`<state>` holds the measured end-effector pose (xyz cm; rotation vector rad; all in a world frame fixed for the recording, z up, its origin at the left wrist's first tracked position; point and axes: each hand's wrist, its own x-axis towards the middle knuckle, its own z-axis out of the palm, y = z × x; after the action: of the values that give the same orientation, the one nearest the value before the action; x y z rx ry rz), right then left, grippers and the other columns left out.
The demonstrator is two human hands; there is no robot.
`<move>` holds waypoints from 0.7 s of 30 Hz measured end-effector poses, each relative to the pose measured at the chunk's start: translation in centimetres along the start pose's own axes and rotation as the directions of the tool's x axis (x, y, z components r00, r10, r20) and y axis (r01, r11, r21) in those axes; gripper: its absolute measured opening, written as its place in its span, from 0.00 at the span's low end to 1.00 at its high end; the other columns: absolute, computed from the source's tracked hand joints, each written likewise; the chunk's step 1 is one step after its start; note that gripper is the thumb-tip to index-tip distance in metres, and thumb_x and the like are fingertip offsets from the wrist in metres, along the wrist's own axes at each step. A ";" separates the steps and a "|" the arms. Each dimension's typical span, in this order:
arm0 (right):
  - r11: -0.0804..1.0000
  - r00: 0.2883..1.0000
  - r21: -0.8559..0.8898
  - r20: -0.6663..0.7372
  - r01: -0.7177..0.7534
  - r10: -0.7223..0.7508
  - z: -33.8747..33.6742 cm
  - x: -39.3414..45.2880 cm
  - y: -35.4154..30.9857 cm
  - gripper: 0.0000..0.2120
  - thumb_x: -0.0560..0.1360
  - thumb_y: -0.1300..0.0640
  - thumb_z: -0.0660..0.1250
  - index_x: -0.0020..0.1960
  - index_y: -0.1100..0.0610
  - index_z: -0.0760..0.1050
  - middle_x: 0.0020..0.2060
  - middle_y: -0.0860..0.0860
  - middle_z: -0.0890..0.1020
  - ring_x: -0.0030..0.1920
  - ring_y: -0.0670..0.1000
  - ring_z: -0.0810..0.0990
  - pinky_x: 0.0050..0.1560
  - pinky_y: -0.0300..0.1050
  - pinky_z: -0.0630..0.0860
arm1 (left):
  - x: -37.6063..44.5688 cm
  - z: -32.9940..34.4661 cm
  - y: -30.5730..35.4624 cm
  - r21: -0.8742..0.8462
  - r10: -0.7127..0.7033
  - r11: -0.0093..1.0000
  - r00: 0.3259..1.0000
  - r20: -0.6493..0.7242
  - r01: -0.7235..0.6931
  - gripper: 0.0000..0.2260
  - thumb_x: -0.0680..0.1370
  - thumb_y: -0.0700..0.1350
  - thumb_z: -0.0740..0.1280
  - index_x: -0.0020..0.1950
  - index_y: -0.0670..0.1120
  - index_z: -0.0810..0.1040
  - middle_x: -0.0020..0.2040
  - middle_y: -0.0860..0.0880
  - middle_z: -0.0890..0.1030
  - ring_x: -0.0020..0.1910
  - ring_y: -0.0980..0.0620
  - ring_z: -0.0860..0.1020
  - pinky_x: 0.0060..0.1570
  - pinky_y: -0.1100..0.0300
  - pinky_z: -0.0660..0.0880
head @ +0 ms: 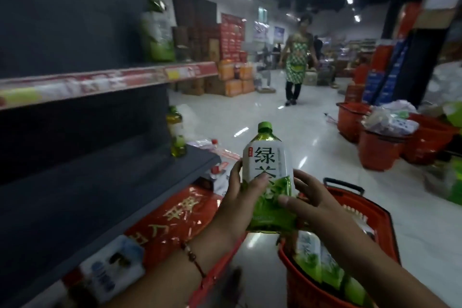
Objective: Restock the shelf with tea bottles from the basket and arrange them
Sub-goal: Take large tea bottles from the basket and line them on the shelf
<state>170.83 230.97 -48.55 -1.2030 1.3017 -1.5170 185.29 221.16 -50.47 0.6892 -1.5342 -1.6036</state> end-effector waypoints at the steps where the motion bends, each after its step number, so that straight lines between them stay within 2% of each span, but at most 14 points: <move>1: 1.000 0.998 0.002 0.058 0.029 -0.029 2.0 0.3 -1.2 0.32 0.65 0.52 0.74 0.66 0.38 0.68 0.58 0.35 0.77 0.51 0.41 0.84 0.42 0.38 0.82 | -0.8 -1.4 1.5 0.000 0.029 1.000 0.999 -0.041 -0.029 0.21 0.78 0.57 0.68 0.70 0.65 0.66 0.60 0.54 0.81 0.51 0.57 0.84 0.46 0.58 0.82; 3: 0.998 0.986 0.002 0.153 0.066 -0.065 5.5 1.1 -3.1 0.32 0.69 0.53 0.72 0.68 0.35 0.65 0.58 0.34 0.78 0.49 0.41 0.84 0.39 0.33 0.80 | -2.2 -4.2 4.4 0.023 0.101 0.995 0.988 -0.120 -0.099 0.25 0.76 0.60 0.69 0.71 0.67 0.65 0.61 0.55 0.81 0.54 0.55 0.83 0.53 0.52 0.82; 5: 0.993 0.965 0.003 0.235 0.119 -0.116 8.6 2.2 -4.9 0.31 0.74 0.54 0.71 0.70 0.34 0.63 0.59 0.37 0.80 0.50 0.44 0.85 0.40 0.33 0.79 | -3.2 -6.6 7.5 0.085 0.184 0.982 0.964 -0.190 -0.170 0.28 0.74 0.63 0.69 0.72 0.67 0.63 0.61 0.57 0.81 0.55 0.55 0.83 0.56 0.50 0.81; 6: 0.989 0.951 -0.002 0.275 0.149 -0.142 10.0 2.7 -5.9 0.29 0.75 0.55 0.70 0.67 0.32 0.64 0.56 0.36 0.82 0.49 0.44 0.85 0.40 0.32 0.79 | -3.5 -7.7 9.0 0.115 0.220 0.973 0.951 -0.218 -0.199 0.28 0.73 0.63 0.69 0.72 0.67 0.63 0.60 0.58 0.81 0.55 0.56 0.83 0.57 0.50 0.80; 8: 0.981 0.920 -0.004 0.349 0.193 -0.180 12.4 3.8 -8.1 0.25 0.76 0.59 0.69 0.58 0.31 0.65 0.42 0.30 0.83 0.44 0.38 0.84 0.39 0.29 0.77 | -4.2 -9.4 12.0 0.177 0.287 0.953 0.922 -0.260 -0.246 0.27 0.73 0.65 0.68 0.70 0.67 0.64 0.60 0.59 0.81 0.54 0.58 0.82 0.56 0.52 0.80; 9: 0.978 0.905 0.009 0.378 0.208 -0.196 13.4 4.3 -9.1 0.24 0.77 0.60 0.68 0.57 0.31 0.65 0.39 0.28 0.82 0.43 0.35 0.84 0.39 0.28 0.77 | -4.6 -10.2 13.3 0.220 0.311 0.941 0.910 -0.274 -0.255 0.27 0.71 0.65 0.66 0.69 0.68 0.64 0.60 0.59 0.81 0.53 0.60 0.82 0.55 0.55 0.80; 10: 0.976 0.885 0.022 0.417 0.217 -0.206 14.1 4.9 -10.1 0.24 0.77 0.60 0.68 0.61 0.33 0.66 0.42 0.30 0.83 0.45 0.36 0.84 0.42 0.30 0.78 | -4.8 -10.9 14.6 0.269 0.328 0.929 0.901 -0.286 -0.253 0.27 0.71 0.66 0.65 0.69 0.68 0.63 0.60 0.60 0.80 0.53 0.61 0.82 0.54 0.56 0.79; 12: 0.977 0.849 0.054 0.488 0.204 -0.204 15.4 6.4 -11.9 0.25 0.78 0.59 0.67 0.69 0.39 0.68 0.54 0.41 0.84 0.54 0.47 0.84 0.53 0.41 0.81 | -4.8 -12.4 16.9 0.376 0.341 0.899 0.896 -0.284 -0.222 0.30 0.72 0.68 0.67 0.70 0.67 0.60 0.62 0.60 0.79 0.55 0.60 0.81 0.58 0.55 0.78; 14: 0.980 0.827 0.108 0.525 0.169 -0.200 16.7 8.5 -13.4 0.22 0.78 0.60 0.66 0.69 0.44 0.70 0.58 0.49 0.84 0.58 0.53 0.83 0.58 0.49 0.80 | -4.3 -13.9 19.6 0.480 0.335 0.858 0.907 -0.254 -0.183 0.33 0.73 0.66 0.69 0.73 0.66 0.57 0.64 0.61 0.78 0.59 0.58 0.80 0.62 0.52 0.76; 16: 0.976 0.808 0.155 0.550 0.151 -0.212 17.9 11.0 -14.9 0.21 0.79 0.61 0.65 0.69 0.47 0.71 0.58 0.51 0.84 0.58 0.54 0.83 0.59 0.50 0.80 | -3.0 -15.5 22.4 0.583 0.343 0.799 0.908 -0.240 -0.147 0.36 0.75 0.62 0.70 0.76 0.65 0.54 0.65 0.60 0.78 0.59 0.59 0.79 0.62 0.55 0.75; 18: 0.970 0.790 0.190 0.567 0.150 -0.233 19.1 13.9 -16.4 0.20 0.79 0.60 0.65 0.68 0.46 0.71 0.58 0.50 0.84 0.58 0.53 0.83 0.59 0.50 0.80 | -1.2 -17.0 25.2 0.627 0.356 0.769 0.899 -0.254 -0.127 0.37 0.74 0.60 0.72 0.78 0.63 0.54 0.64 0.59 0.79 0.57 0.60 0.80 0.60 0.59 0.76; 21: 0.962 0.763 0.184 0.588 0.200 -0.270 20.4 18.6 -18.2 0.17 0.79 0.60 0.65 0.65 0.44 0.72 0.57 0.49 0.84 0.57 0.50 0.83 0.56 0.45 0.80 | 1.8 -19.1 28.4 0.688 0.385 0.716 0.889 -0.249 -0.118 0.38 0.68 0.63 0.75 0.74 0.63 0.62 0.60 0.59 0.82 0.55 0.56 0.83 0.60 0.50 0.78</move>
<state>186.40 211.27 -27.06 -1.6526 0.6380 -1.1826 205.02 210.52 -24.55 1.0367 -1.7970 -0.6242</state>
